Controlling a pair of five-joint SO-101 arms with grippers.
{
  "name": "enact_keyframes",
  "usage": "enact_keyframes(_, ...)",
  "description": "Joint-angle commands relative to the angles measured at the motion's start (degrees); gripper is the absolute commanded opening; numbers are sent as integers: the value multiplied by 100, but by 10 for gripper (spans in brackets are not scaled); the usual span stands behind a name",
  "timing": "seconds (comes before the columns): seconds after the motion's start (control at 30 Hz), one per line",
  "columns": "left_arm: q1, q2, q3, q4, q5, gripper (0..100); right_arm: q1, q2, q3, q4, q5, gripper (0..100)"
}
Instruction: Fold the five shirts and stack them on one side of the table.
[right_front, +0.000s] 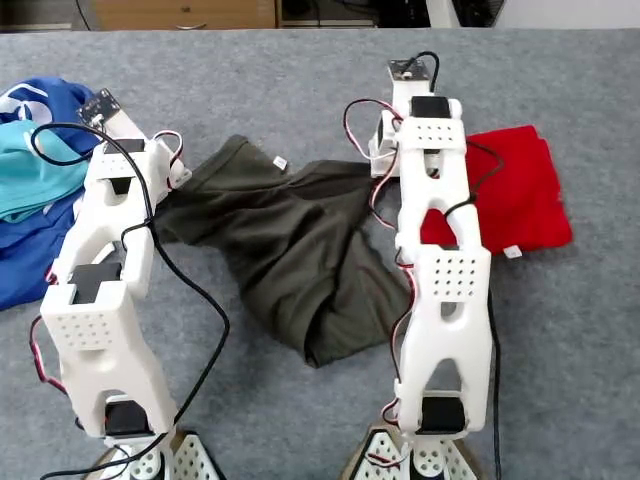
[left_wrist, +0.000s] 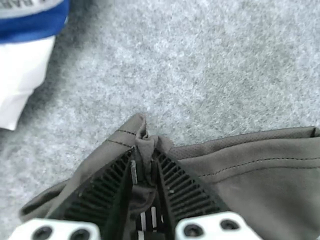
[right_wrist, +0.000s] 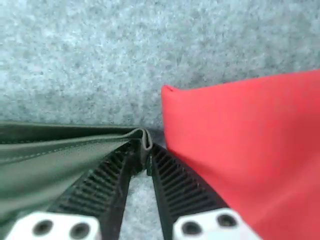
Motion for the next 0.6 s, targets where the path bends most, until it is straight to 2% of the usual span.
enact_keyframes(0.0,-114,-251,0,-9,-62,19,163,-48,-312,-123,-62,1)
enact_keyframes(0.57,-123,-251,0,-9,-62,19,268,-40,-295,-132,-167,1)
